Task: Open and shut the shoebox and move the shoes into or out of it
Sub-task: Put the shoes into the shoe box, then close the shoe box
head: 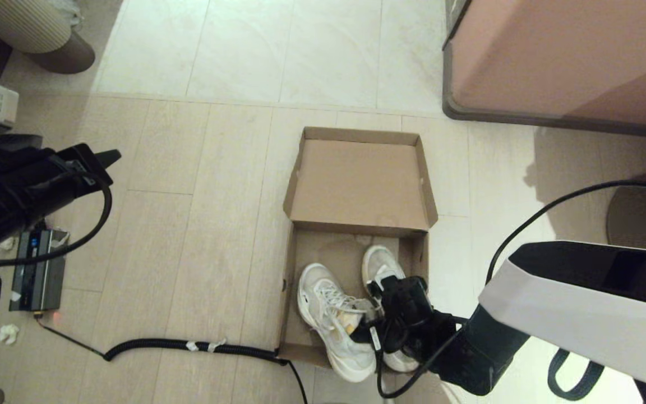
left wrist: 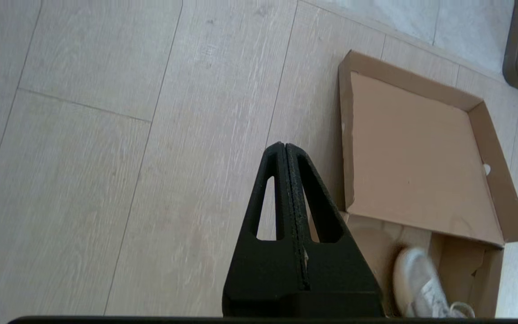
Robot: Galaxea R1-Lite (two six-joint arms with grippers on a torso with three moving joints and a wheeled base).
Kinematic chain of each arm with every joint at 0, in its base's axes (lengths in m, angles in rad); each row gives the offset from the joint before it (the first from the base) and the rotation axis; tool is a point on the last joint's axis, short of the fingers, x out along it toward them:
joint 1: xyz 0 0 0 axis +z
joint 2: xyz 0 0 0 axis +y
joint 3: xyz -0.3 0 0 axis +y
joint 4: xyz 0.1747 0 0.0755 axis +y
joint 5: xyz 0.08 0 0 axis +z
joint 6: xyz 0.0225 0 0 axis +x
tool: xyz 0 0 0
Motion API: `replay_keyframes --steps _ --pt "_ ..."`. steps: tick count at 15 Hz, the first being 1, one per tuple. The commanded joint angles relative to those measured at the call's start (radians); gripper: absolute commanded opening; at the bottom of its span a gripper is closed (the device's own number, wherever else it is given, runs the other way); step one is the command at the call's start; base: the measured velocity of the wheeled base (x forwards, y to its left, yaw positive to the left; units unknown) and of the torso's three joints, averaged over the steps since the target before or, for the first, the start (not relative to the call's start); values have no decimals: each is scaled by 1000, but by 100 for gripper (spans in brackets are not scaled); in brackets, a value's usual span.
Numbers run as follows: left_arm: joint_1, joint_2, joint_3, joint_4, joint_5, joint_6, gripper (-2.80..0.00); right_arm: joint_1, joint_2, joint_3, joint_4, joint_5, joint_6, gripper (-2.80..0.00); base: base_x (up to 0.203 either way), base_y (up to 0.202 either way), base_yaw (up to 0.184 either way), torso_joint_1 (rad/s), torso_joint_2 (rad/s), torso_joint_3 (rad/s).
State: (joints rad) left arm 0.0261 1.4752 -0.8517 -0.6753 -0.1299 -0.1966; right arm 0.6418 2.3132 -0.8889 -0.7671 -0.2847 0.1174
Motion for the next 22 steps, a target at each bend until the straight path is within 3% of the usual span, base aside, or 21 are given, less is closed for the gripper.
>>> replay_keyframes --steps 1,6,11,14,17,19,20,22 --pt "-8 15 -13 -4 1 0 -280 -40 -17 -41 22 1 -26 0 0 0 0 0 0 0" --pt "-18 19 -30 0 7 2 -280 -65 -20 -89 31 6 -36 0 0 0 0 0 0 0" --pt "-56 94 -66 18 27 3 -280 -71 -225 -11 64 23 -9 0 0 0 0 0 0 0" --pt "-101 117 -72 17 88 3 -280 -80 -312 100 75 126 61 0 0 0 0 0 0 0" --pt "-104 199 -101 15 50 -1 -280 -217 -347 97 69 239 101 0 0 0 0 0 0 0" --pt "-111 301 -177 7 24 -39 -280 -318 -379 30 74 326 164 0 0 0 0 0 0 0" --pt "-123 347 -235 0 13 -72 -280 -354 -389 -3 76 350 188 -280 0 0 0 0 0 0" --pt "-138 442 -366 -4 2 -127 -280 -409 -395 -58 78 365 198 -280 0 0 0 0 0 0"
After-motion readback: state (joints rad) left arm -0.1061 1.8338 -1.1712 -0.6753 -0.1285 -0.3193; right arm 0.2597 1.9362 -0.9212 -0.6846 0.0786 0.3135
